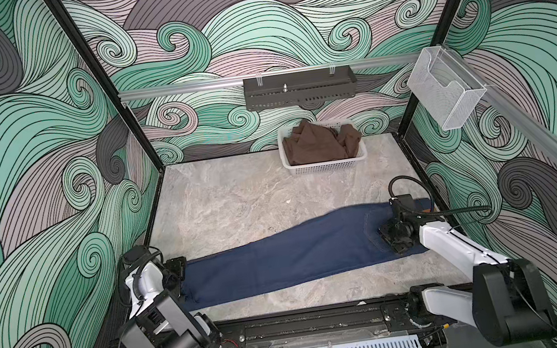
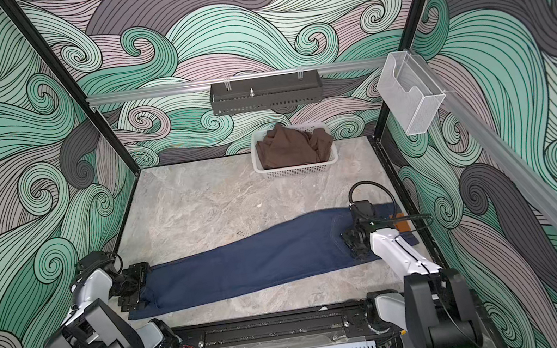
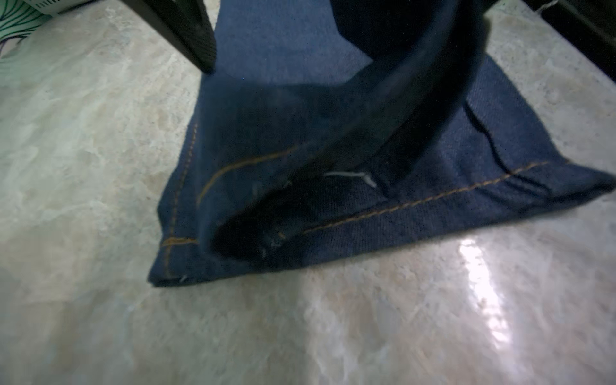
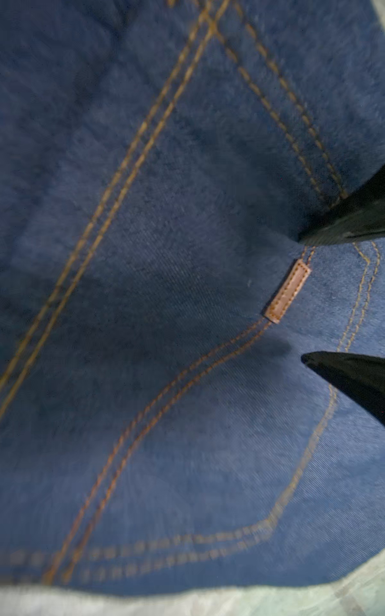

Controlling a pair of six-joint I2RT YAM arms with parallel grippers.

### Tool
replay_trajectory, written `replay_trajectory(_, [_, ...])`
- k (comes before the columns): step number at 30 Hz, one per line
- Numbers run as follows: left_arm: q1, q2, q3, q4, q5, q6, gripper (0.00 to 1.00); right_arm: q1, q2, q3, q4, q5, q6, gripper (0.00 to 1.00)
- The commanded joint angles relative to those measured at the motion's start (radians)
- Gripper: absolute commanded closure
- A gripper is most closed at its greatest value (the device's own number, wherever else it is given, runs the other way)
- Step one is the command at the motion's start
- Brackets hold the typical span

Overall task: Fold and stack the trousers
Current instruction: Move the trousers to the center of the table.

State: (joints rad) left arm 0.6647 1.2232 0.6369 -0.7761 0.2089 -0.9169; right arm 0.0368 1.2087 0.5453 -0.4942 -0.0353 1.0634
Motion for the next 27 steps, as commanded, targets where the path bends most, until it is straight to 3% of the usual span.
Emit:
replay_trajectory(1, [-0.025, 0.039, -0.003, 0.058, -0.072, -0.011, 0.08, 0.007, 0.04, 0.009, 0.033, -0.025, 0.049, 0.47])
replay_trajectory(9, [-0.086, 0.181, 0.065, 0.186, -0.122, 0.001, 0.16, 0.007, 0.117, 0.043, 0.078, -0.008, 0.108, 0.46])
replay_trajectory(16, [-0.171, 0.448, 0.271, 0.278, -0.064, 0.009, 0.22, 0.007, 0.221, 0.083, 0.129, -0.014, 0.169, 0.46])
replay_trajectory(22, [-0.251, 0.686, 0.55, 0.255, -0.008, 0.013, 0.3, 0.007, 0.291, 0.129, 0.173, -0.017, 0.217, 0.46])
replay_trajectory(25, [-0.27, 0.749, 0.683, 0.197, 0.0, 0.044, 0.39, 0.009, 0.317, 0.145, 0.186, -0.026, 0.228, 0.46])
replay_trajectory(27, [-0.275, 0.748, 0.736, 0.159, 0.009, 0.074, 0.5, 0.012, 0.329, 0.151, 0.19, -0.035, 0.226, 0.46])
